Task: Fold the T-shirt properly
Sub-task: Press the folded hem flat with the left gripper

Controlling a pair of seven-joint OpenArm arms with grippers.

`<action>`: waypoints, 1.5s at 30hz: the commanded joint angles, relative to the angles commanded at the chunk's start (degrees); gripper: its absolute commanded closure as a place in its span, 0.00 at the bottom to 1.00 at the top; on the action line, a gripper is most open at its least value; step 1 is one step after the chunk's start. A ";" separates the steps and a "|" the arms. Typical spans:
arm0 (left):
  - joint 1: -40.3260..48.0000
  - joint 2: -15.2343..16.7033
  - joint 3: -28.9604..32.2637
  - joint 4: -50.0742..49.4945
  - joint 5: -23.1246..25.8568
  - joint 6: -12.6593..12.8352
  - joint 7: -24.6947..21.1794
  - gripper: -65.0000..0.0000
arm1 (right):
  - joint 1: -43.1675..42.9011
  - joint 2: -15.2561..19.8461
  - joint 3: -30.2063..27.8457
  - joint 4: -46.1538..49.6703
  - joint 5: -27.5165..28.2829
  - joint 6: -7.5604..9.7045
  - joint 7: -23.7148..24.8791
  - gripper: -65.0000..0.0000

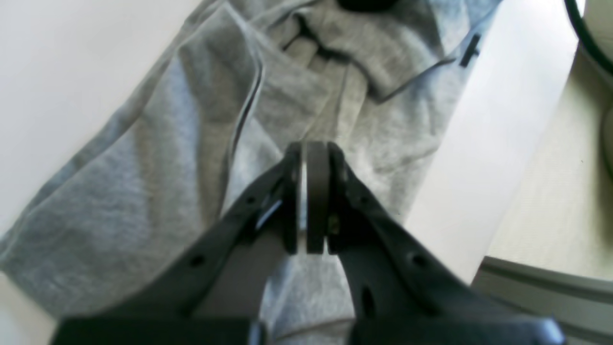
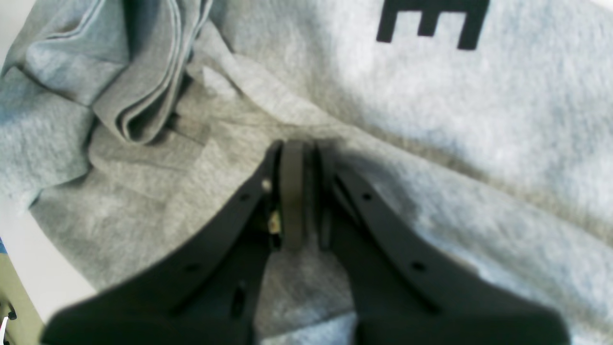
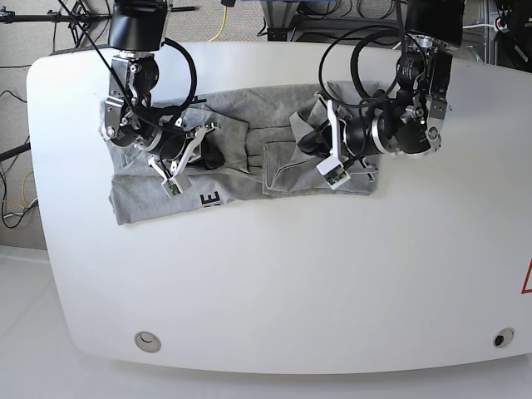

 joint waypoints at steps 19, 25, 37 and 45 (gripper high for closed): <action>-0.39 2.88 0.21 -5.53 5.35 0.00 -7.03 0.76 | 0.27 0.02 -0.05 -0.50 -1.01 0.00 -0.12 0.94; 0.17 5.30 0.82 -6.47 9.09 0.00 -9.47 0.63 | 0.39 -0.21 0.15 -1.29 -1.10 0.00 -0.45 0.94; 0.44 6.92 1.76 -5.52 8.07 0.00 -2.97 0.99 | 0.37 -0.26 0.15 -1.59 -0.27 0.00 0.16 0.95; -0.72 6.53 1.60 -5.42 4.28 0.00 -0.29 1.00 | 0.44 -0.35 0.35 -0.80 0.55 0.00 0.90 0.97</action>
